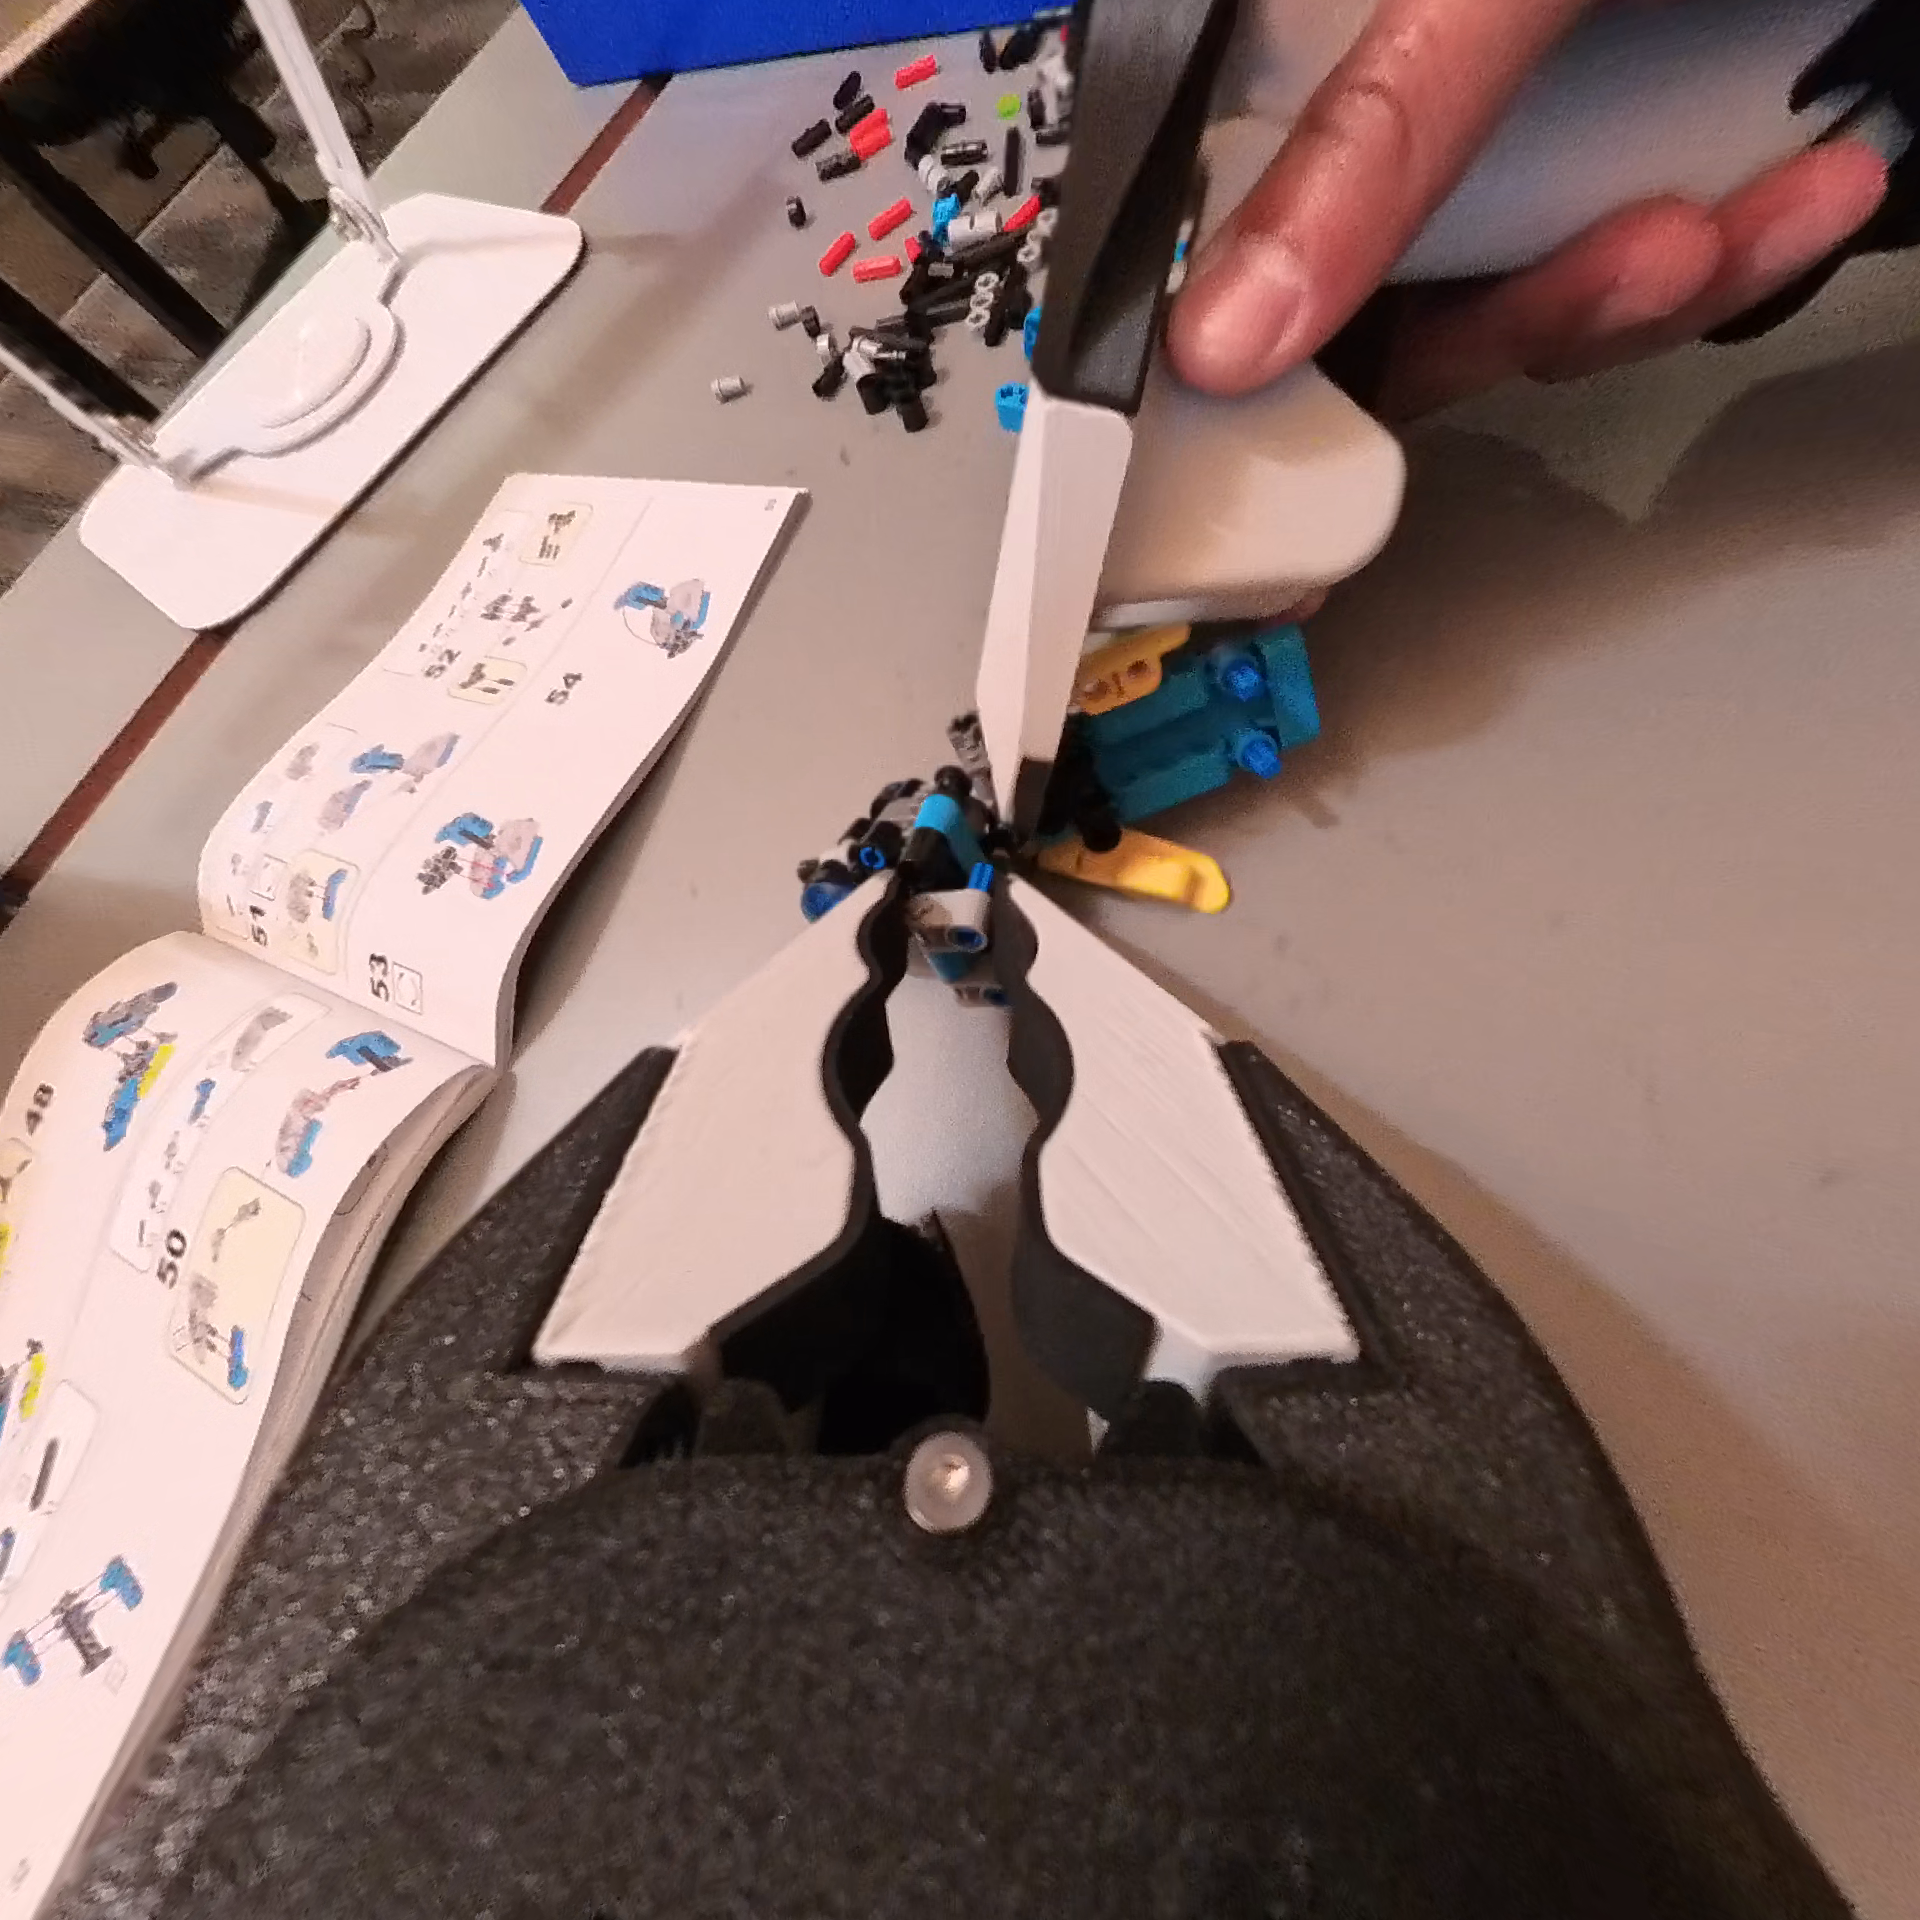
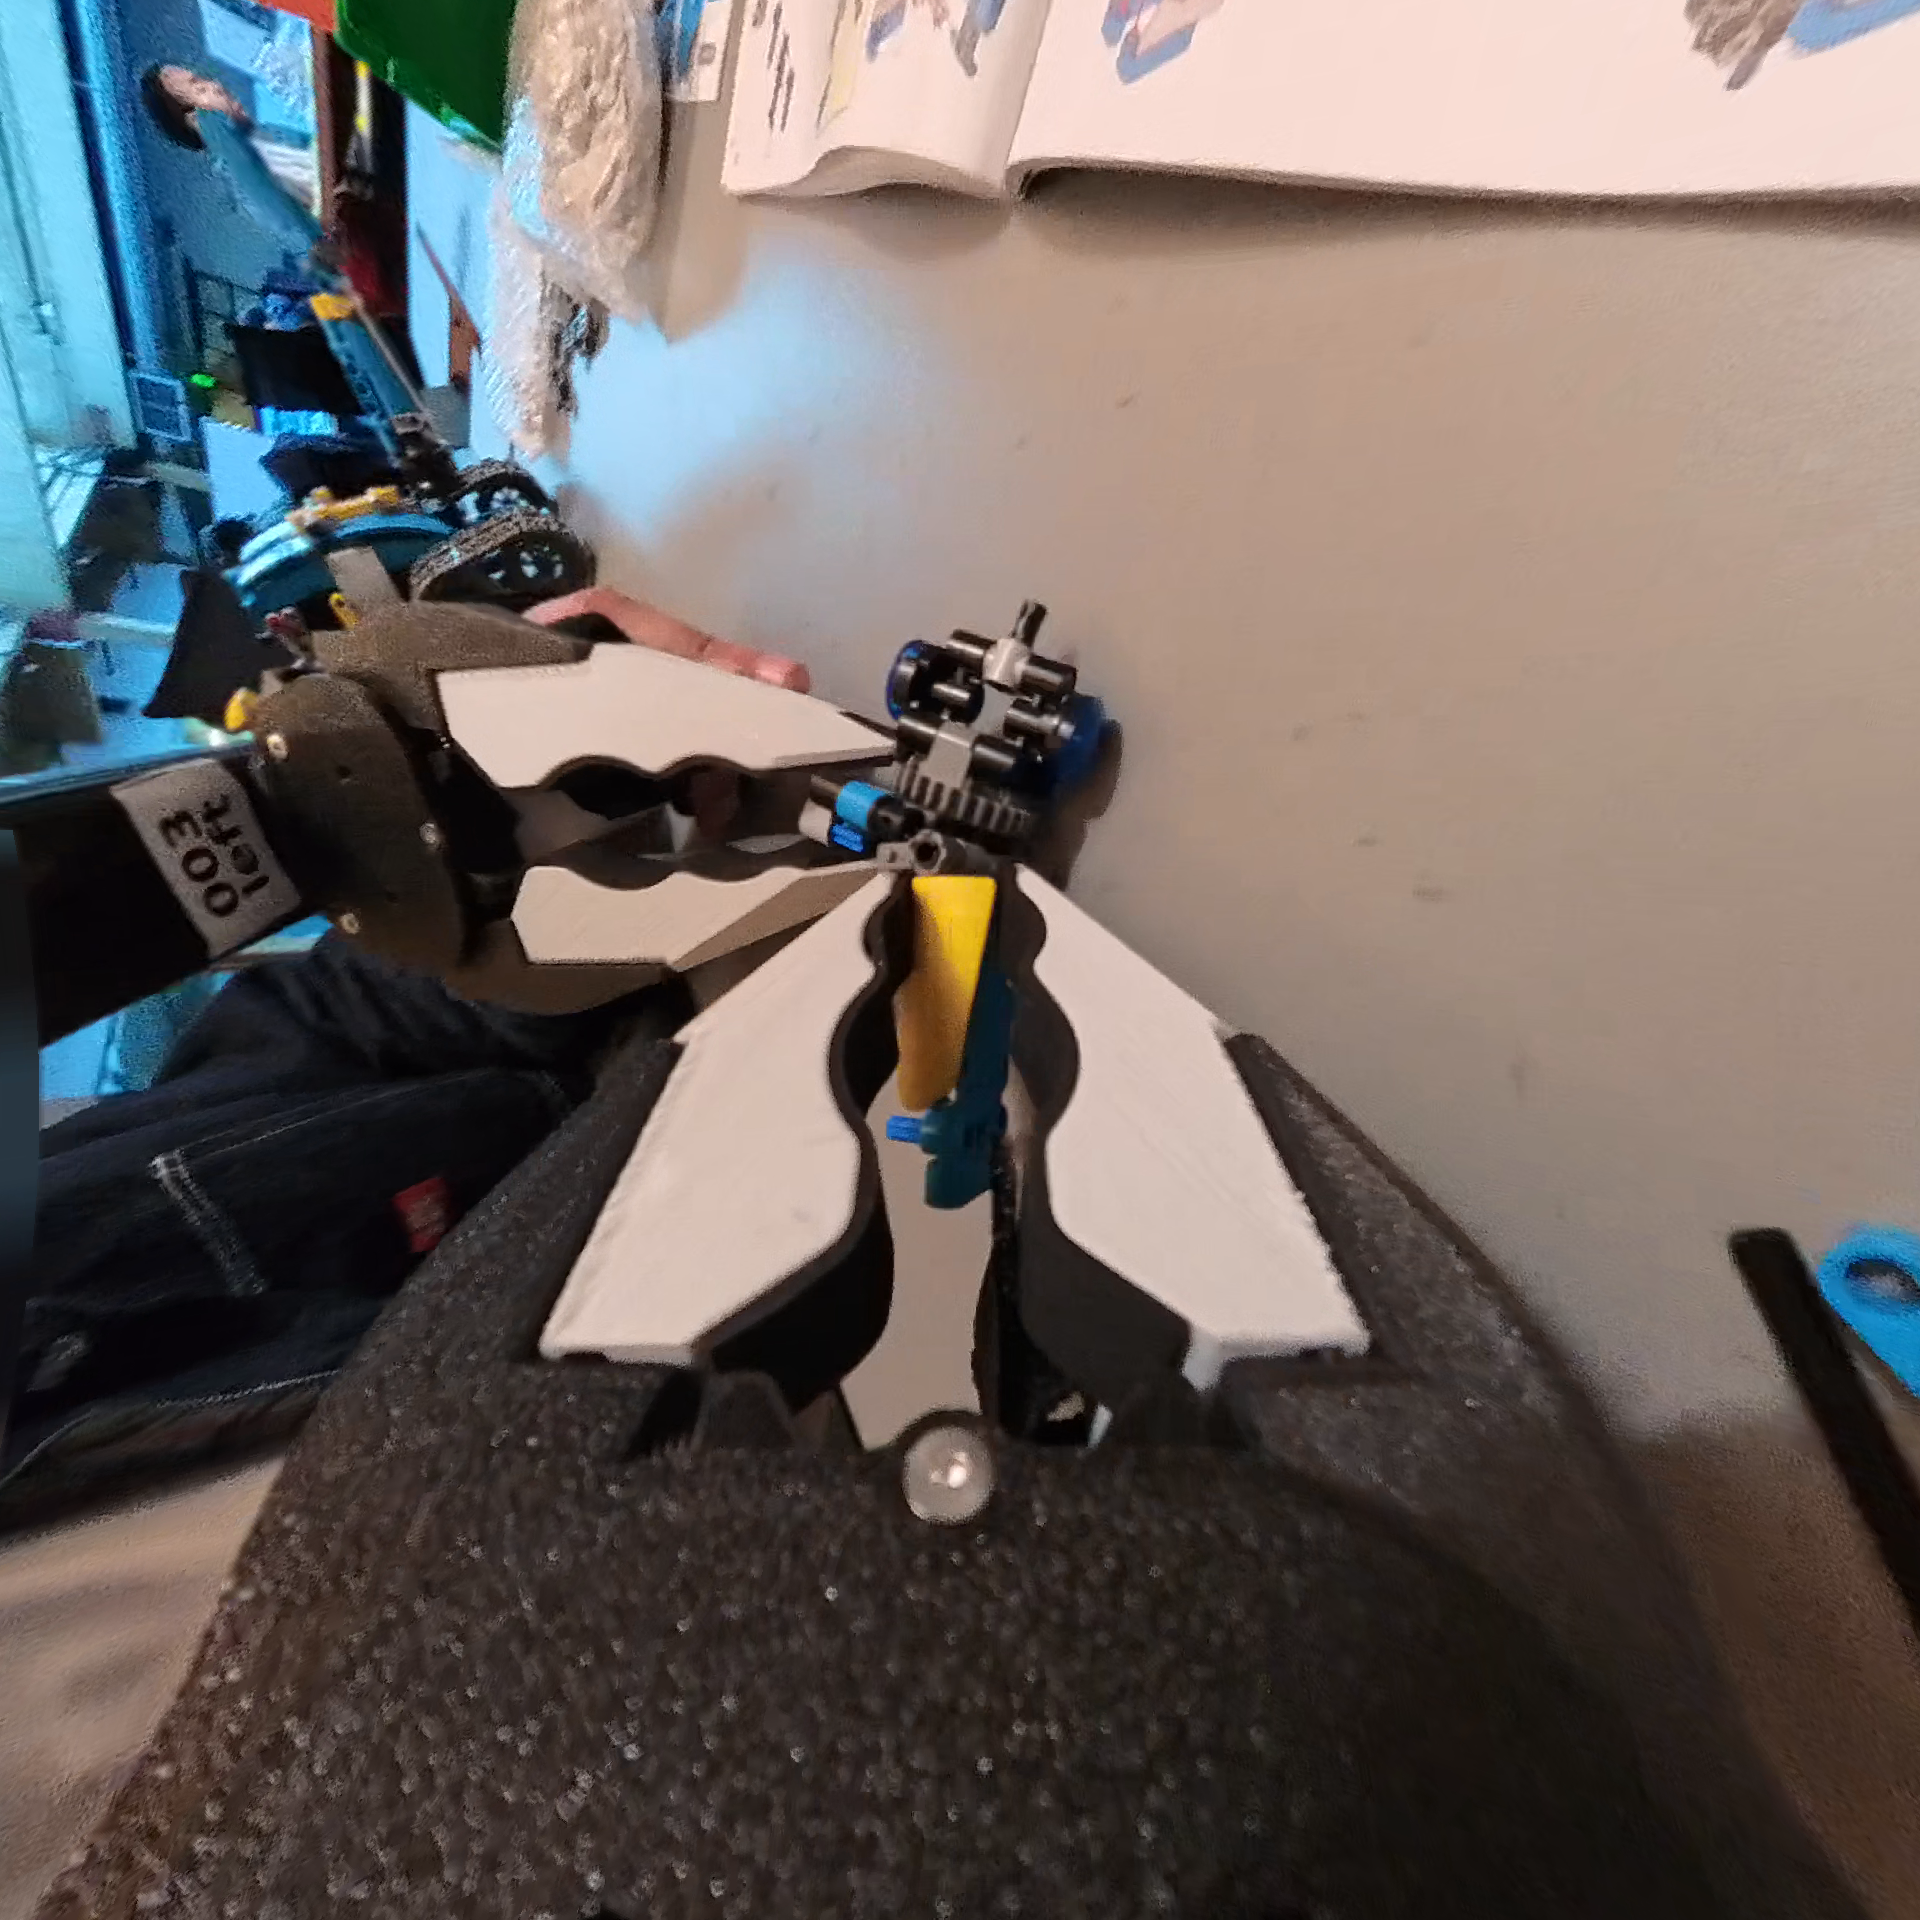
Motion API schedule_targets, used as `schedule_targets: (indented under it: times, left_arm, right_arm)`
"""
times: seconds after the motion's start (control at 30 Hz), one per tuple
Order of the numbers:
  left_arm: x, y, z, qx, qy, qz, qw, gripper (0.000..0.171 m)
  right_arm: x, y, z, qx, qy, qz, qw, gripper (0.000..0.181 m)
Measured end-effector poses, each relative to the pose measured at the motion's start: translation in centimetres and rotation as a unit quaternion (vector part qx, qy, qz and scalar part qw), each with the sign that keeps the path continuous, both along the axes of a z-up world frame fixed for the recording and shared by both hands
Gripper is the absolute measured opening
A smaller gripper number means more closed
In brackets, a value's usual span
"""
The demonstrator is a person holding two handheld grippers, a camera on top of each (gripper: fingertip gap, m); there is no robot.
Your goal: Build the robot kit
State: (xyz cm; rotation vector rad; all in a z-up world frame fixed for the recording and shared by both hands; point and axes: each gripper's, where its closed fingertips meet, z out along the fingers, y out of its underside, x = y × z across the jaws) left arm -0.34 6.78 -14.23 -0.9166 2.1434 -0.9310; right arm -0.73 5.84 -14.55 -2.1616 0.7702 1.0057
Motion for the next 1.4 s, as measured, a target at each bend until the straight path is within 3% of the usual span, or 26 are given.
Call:
schedule_targets:
  times: [0.2, 0.43, 0.53, 0.6, 0.73, 0.83, 0.97, 1.13, 1.27, 1.4]
  left_arm:
    - [-0.5, 0.7, -0.7, -0.044, 0.055, -0.025, 0.997, 0.015]
    - [-0.9, 0.6, -0.7, -0.031, 0.053, -0.036, 0.997, 0.016]
    - [-0.8, 0.9, -0.6, -0.036, 0.055, -0.018, 0.998, 0.018]
    - [-0.8, 1.3, -0.2, -0.045, 0.053, -0.004, 0.998, 0.029]
    - [-1.4, 0.8, 3.1, -0.123, 0.024, -0.011, 0.992, 0.035]
    - [-2.7, -0.7, 6.8, -0.247, 0.014, -0.056, 0.967, 0.034]
    - [-5.0, -2.6, 10.1, -0.425, 0.073, -0.142, 0.891, 0.027]
    - [-5.0, -2.4, 11.4, -0.514, 0.097, -0.158, 0.838, 0.026]
    - [-4.9, -1.6, 12.3, -0.535, 0.079, -0.158, 0.826, 0.027]
    - [-5.5, -3.0, 12.5, -0.531, 0.086, -0.185, 0.822, 0.03]
  right_arm:
    - [0.4, 0.1, 0.1, 0.049, 0.053, 0.007, 0.997, 0.015]
    - [0.3, -0.8, 0.6, 0.08, 0.024, 0.021, 0.996, 0.015]
    - [1.0, -0.7, 2.9, 0.136, 0.002, 0.011, 0.991, 0.014]
    - [0.2, -0.7, 5.2, 0.192, 0.017, 0.032, 0.981, 0.015]
    - [-1.8, -0.4, 8.4, 0.284, 0.033, 0.07, 0.956, 0.015]
    - [-3.1, -0.5, 11.5, 0.364, 0.052, 0.085, 0.926, 0.015]
    - [-3.4, -1.1, 14.0, 0.426, 0.054, 0.084, 0.899, 0.015]
    - [-2.8, -1.3, 14.8, 0.447, -0.003, 0.061, 0.892, 0.015]
    - [-2.5, -1.6, 15.5, 0.468, -0.013, 0.053, 0.882, 0.015]
    - [-3.9, -0.8, 15.1, 0.464, -0.044, 0.069, 0.882, 0.015]
